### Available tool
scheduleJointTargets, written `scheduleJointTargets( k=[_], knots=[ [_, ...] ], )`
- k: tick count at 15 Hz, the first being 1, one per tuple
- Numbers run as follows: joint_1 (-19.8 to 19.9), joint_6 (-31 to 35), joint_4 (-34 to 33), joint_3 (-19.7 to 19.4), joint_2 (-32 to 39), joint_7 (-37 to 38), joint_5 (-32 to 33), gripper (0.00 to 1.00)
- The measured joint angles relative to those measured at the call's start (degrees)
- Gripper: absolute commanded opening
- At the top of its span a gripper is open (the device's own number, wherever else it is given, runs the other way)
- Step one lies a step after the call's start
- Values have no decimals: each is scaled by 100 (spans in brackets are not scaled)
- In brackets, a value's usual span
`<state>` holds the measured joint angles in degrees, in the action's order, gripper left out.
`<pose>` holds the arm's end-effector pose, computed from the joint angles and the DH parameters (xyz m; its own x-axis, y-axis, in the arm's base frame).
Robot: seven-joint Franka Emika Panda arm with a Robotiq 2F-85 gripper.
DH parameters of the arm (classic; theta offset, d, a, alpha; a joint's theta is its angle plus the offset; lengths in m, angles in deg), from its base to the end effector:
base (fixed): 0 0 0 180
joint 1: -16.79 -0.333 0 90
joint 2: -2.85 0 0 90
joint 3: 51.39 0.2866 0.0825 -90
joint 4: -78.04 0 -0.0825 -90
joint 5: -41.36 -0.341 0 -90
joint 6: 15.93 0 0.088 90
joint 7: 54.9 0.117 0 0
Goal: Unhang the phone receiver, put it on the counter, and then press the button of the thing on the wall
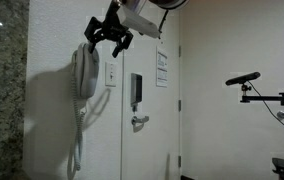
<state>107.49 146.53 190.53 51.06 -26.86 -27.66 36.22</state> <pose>0.5652 0.2083 0.4685 0.6561 -0.0381 0.7537 -0.1462 -0.9862 0.0774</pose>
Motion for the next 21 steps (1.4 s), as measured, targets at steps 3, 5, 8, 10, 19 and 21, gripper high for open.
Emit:
scheduleJointTargets(
  k=[3,5,8,10,19,21],
  knots=[
    [186,0,-96,128,-115,-255,-236,100],
    [279,0,-197,197,-187,-357,-310,100],
    [402,-2,-389,283,-305,-365,-322,100],
    [510,-6,-528,370,-368,-388,-339,100],
    [1024,-59,-903,756,-584,-698,-699,72],
    [1101,-83,-959,794,-631,-699,-744,56]
  ],
)
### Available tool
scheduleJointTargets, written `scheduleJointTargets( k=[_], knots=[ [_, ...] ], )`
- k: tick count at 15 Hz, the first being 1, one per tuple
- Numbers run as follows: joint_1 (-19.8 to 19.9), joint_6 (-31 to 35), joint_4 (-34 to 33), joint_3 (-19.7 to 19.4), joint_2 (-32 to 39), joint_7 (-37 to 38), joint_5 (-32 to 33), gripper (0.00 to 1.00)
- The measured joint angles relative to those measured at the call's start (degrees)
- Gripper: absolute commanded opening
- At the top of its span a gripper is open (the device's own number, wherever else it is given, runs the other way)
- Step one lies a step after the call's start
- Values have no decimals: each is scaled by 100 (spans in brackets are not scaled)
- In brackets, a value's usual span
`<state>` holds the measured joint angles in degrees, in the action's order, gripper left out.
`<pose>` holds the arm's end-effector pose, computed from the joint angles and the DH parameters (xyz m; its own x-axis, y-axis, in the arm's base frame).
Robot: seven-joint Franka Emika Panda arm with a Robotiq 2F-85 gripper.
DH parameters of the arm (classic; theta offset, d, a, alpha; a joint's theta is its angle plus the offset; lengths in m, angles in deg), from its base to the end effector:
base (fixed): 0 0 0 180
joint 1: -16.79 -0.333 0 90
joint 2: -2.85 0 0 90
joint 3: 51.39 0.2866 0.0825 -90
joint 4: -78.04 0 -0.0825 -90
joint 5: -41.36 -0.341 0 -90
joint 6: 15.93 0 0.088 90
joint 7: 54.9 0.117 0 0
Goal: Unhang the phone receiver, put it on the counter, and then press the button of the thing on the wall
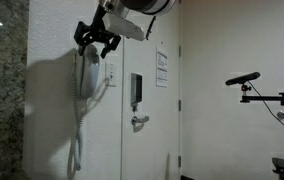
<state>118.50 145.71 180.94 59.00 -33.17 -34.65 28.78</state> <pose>0.6025 0.2166 0.4662 0.6377 0.0150 0.7702 -0.1180 -0.9861 0.1169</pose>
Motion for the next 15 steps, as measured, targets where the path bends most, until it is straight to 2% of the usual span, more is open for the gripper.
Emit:
scheduleJointTargets(
  k=[3,10,11,13,14,15],
  knots=[
    [64,-52,-44,4,-53,0,-19,35],
    [-5,-374,-124,-73,-35,1,-26,24],
    [-33,-390,-125,-88,-39,1,-26,21],
    [-135,-446,-125,-151,-47,1,-26,5],
    [-192,-449,-125,-179,-52,1,-26,0],
    [-253,-449,-125,-219,-73,2,-26,0]
  ],
)
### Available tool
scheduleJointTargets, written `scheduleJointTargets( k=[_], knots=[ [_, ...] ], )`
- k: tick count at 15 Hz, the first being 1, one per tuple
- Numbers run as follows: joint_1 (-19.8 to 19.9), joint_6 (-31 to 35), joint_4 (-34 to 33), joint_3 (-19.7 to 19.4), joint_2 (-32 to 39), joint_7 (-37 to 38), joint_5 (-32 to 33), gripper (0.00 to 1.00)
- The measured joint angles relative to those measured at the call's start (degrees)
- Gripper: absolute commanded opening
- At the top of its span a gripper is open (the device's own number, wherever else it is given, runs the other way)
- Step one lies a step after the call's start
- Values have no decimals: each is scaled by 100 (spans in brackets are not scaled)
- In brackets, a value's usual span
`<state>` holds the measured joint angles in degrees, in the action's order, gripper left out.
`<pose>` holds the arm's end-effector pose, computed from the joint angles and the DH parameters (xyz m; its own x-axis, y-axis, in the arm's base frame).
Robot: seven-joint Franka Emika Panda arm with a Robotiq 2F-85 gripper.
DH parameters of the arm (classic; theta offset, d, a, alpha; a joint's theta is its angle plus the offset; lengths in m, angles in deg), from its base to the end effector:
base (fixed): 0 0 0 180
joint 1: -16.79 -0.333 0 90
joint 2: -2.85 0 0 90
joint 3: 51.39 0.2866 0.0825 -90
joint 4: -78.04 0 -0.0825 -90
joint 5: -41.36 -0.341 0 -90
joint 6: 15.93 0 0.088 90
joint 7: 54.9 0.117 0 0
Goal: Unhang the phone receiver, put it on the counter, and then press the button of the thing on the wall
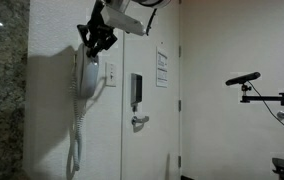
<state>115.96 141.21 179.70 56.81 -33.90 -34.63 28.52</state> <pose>0.5968 0.2285 0.4727 0.6639 0.0239 0.7475 -0.1197 -0.9832 0.1378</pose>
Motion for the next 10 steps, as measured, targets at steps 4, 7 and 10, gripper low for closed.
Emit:
scheduleJointTargets(
  k=[4,7,10],
  knots=[
    [-162,-2,1,-103,-83,7,0,0],
    [-168,-2,1,-104,-131,7,0,0],
    [-194,-6,8,-113,-152,7,0,27]
  ],
)
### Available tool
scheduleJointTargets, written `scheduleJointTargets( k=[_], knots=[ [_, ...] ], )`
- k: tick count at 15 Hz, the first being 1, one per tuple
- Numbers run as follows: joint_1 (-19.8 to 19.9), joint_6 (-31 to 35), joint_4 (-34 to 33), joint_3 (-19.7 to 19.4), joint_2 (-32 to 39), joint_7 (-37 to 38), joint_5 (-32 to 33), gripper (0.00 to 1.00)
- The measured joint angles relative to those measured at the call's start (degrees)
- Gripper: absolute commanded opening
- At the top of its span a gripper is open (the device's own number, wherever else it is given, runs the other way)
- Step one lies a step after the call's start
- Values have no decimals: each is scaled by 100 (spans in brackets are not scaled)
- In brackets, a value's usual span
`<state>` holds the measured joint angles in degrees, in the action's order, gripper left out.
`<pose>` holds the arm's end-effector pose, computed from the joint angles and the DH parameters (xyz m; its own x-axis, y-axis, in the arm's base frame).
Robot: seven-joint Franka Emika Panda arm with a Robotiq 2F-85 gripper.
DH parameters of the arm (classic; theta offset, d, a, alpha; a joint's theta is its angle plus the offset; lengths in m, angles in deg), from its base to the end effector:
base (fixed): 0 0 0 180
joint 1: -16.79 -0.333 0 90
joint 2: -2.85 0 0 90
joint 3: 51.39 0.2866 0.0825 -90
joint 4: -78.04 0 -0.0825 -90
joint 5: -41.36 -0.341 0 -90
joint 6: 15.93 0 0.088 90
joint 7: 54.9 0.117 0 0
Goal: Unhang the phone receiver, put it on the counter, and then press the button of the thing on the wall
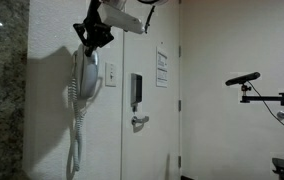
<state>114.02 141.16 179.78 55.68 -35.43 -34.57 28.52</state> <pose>0.5913 0.2428 0.4702 0.6584 0.0555 0.7506 -0.1046 -0.9809 0.1643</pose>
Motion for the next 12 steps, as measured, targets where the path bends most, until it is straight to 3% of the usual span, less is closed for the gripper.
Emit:
scheduleJointTargets(
  k=[9,10,12],
  knots=[
    [-543,-51,315,-306,-81,9,0,93],
    [-595,-50,382,-328,-81,9,0,99],
    [-656,-27,526,-337,-82,10,0,100]
  ],
)
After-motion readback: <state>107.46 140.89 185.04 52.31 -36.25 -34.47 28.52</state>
